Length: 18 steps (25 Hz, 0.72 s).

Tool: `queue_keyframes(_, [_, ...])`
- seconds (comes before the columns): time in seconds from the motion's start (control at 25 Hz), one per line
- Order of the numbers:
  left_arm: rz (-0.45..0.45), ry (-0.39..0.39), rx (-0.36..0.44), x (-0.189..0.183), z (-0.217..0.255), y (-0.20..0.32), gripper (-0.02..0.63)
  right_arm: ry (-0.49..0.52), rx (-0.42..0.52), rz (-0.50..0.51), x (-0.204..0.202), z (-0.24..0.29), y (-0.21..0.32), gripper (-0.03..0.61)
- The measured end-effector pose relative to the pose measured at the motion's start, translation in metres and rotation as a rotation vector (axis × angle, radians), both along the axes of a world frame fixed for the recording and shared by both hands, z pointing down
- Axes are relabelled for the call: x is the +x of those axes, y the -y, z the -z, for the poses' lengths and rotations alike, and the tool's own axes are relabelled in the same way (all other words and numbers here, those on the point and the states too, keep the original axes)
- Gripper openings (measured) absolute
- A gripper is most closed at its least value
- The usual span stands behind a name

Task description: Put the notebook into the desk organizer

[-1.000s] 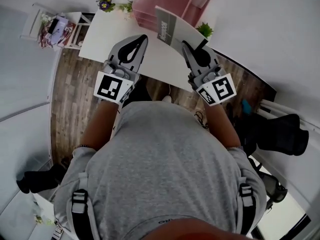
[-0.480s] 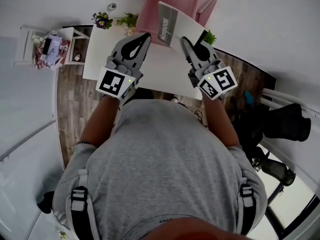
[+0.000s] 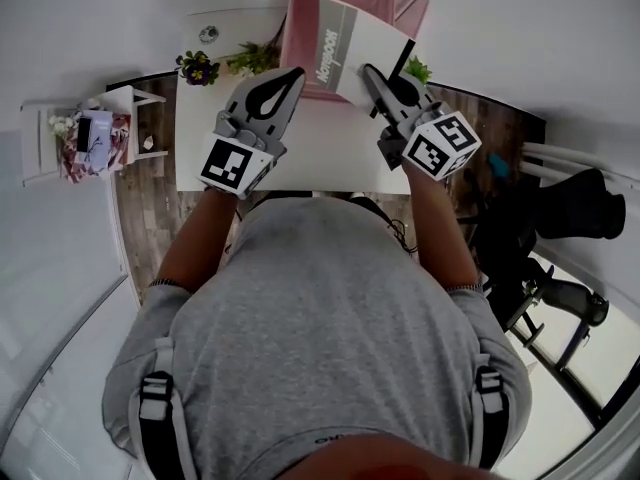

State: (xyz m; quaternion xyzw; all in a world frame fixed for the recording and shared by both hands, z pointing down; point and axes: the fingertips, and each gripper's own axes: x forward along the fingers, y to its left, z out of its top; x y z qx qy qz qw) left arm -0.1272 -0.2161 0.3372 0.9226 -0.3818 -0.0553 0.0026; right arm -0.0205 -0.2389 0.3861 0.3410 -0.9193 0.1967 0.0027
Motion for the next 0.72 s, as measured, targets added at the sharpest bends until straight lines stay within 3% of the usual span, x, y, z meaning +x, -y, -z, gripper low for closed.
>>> queue_keyframes(0.28, [-0.053, 0.018, 0.007, 0.002, -0.003, 0.005, 0.018, 0.05, -0.094, -0.011, 0.001, -0.003, 0.007, 0.017])
queue_keyframes(0.48, [-0.005, 0.044, 0.001, -0.004, -0.01, 0.022, 0.018, 0.116, -0.193, 0.006, -0.001, -0.01, 0.031, 0.017])
queue_keyframes(0.72, [0.001, 0.032, 0.016, 0.001, -0.012, 0.038, 0.018, 0.122, -0.253, 0.0, -0.002, -0.027, 0.061, 0.017])
